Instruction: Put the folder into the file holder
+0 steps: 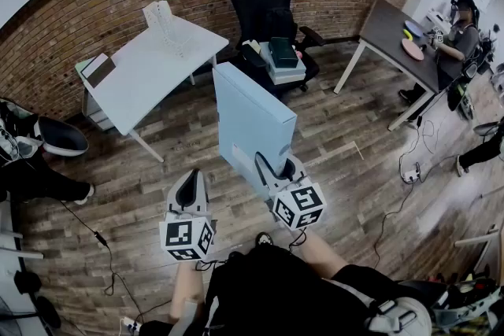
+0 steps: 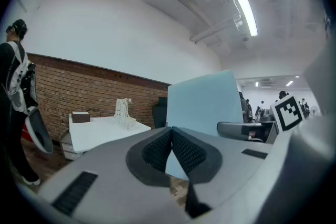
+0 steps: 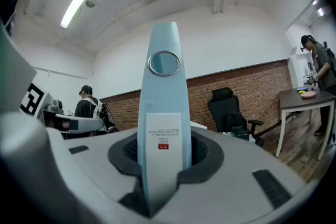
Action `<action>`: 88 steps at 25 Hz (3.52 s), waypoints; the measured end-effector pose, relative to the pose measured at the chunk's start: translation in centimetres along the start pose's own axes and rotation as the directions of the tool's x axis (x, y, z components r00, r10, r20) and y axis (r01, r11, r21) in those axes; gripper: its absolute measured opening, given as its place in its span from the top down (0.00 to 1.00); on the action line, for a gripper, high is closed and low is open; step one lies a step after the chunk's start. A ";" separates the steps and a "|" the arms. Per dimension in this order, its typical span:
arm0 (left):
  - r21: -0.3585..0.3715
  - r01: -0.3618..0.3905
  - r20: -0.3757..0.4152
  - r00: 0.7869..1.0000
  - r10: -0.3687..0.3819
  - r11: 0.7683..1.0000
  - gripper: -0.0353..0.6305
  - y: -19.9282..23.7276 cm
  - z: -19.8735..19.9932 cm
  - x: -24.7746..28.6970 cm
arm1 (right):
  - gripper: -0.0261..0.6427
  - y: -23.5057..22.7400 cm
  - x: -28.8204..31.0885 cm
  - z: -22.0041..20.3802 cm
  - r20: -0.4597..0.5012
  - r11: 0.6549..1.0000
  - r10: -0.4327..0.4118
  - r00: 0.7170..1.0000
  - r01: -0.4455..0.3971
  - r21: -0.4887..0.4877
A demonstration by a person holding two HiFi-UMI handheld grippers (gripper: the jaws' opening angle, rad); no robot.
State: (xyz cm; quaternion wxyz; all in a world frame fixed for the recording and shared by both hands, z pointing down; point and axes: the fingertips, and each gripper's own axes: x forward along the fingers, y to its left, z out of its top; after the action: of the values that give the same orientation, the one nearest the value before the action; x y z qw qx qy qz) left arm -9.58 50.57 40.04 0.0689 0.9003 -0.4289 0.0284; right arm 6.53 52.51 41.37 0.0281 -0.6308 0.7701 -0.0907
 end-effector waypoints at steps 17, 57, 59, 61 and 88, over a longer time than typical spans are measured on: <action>-0.065 0.008 -0.099 0.995 -0.015 0.998 0.91 0.3 -4.5 -3.3 | 0.75 1.0 -2.5 -3.6 -0.104 1.000 -0.015 0.995 0.016 0.009; -0.034 0.000 -0.152 0.988 -0.005 0.999 0.91 7.6 -2.2 22.4 | 0.75 -14.0 18.9 0.8 -0.073 1.000 0.007 0.997 -0.005 0.027; -0.044 -0.017 -0.158 0.987 0.010 0.999 0.91 8.2 -2.5 23.5 | 0.75 -14.9 20.3 0.8 -0.078 1.000 0.016 0.997 -0.014 0.026; -0.054 -0.039 -0.175 0.984 0.029 0.998 0.91 9.2 -3.0 24.2 | 0.75 -15.5 22.0 0.6 -0.088 0.999 0.027 0.996 -0.023 0.036; -0.105 -0.068 -0.176 0.983 0.048 0.992 0.91 32.8 1.2 40.7 | 0.75 -13.4 49.5 6.4 -0.054 0.997 0.072 0.996 -0.074 -0.028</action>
State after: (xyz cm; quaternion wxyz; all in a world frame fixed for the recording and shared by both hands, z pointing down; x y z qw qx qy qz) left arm -9.38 -1.27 46.59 0.1546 0.8763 -0.4483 0.0847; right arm 10.46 0.97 40.95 0.0016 -0.5999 0.7944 -0.0950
